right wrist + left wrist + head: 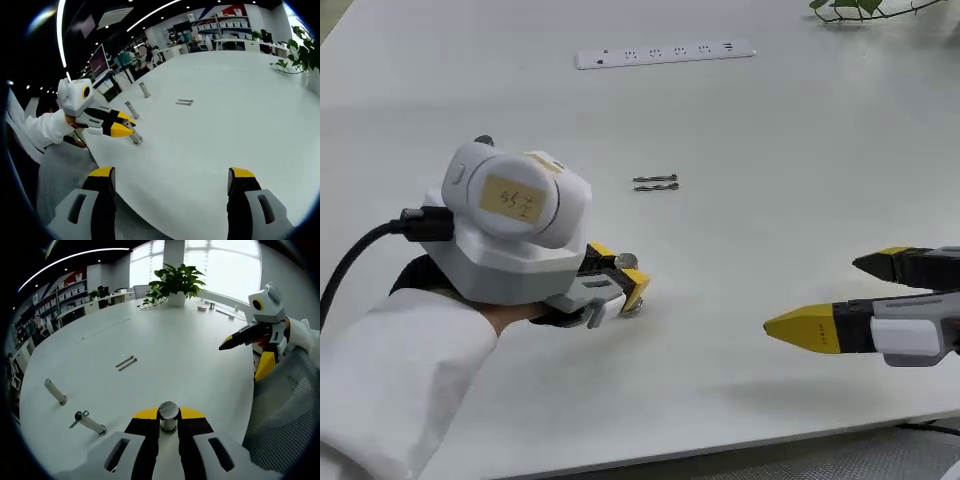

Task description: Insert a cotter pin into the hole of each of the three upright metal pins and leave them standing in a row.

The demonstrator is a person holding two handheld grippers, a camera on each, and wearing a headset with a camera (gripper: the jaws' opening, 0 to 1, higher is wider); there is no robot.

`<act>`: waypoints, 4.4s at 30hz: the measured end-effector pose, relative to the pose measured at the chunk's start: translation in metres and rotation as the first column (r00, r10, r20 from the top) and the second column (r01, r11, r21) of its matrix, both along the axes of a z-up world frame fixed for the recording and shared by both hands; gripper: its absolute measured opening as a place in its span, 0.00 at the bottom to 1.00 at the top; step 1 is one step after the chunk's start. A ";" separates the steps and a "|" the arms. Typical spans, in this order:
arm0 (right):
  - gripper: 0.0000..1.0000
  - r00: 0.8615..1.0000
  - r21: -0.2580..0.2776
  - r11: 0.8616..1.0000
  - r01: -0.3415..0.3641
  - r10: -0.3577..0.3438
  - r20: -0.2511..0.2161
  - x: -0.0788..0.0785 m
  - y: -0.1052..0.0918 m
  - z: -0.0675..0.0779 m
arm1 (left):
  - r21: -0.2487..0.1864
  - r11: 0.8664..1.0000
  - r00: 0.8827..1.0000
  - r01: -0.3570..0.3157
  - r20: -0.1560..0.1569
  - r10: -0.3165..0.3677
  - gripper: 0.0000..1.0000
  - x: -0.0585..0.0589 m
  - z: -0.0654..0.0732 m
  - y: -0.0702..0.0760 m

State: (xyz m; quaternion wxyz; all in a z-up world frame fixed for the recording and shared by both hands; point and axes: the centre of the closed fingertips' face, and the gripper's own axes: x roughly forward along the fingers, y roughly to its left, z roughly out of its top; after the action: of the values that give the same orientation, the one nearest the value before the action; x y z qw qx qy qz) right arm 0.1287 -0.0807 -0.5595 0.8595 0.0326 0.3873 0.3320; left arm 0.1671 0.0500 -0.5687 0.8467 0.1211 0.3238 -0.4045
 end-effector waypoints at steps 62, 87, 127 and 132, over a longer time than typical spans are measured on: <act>0.90 0.997 -0.052 0.996 -0.070 0.069 -0.021 0.005 0.001 0.000 | -0.148 0.988 0.997 -0.036 0.065 0.046 0.99 -0.043 0.039 0.080; 0.88 0.958 -0.249 0.927 -0.279 0.287 -0.007 0.049 -0.001 0.022 | -0.191 0.973 0.991 -0.131 0.013 0.135 0.99 -0.050 0.032 0.099; 0.39 0.658 -0.475 0.531 -0.702 0.739 -0.146 0.148 0.091 -0.008 | -0.284 0.937 0.976 -0.205 0.014 0.217 0.99 -0.047 0.055 0.103; 0.30 0.644 -0.451 0.525 -0.721 0.749 -0.157 0.148 0.099 -0.017 | -0.291 0.934 0.976 -0.205 0.010 0.217 0.98 -0.047 0.055 0.103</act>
State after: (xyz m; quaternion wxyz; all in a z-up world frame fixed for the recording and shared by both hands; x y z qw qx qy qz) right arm 0.2771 0.0180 -0.5769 0.6293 -0.3545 0.4087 0.5578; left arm 0.1205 0.1525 -0.5133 0.9004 -0.0305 0.2546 -0.3514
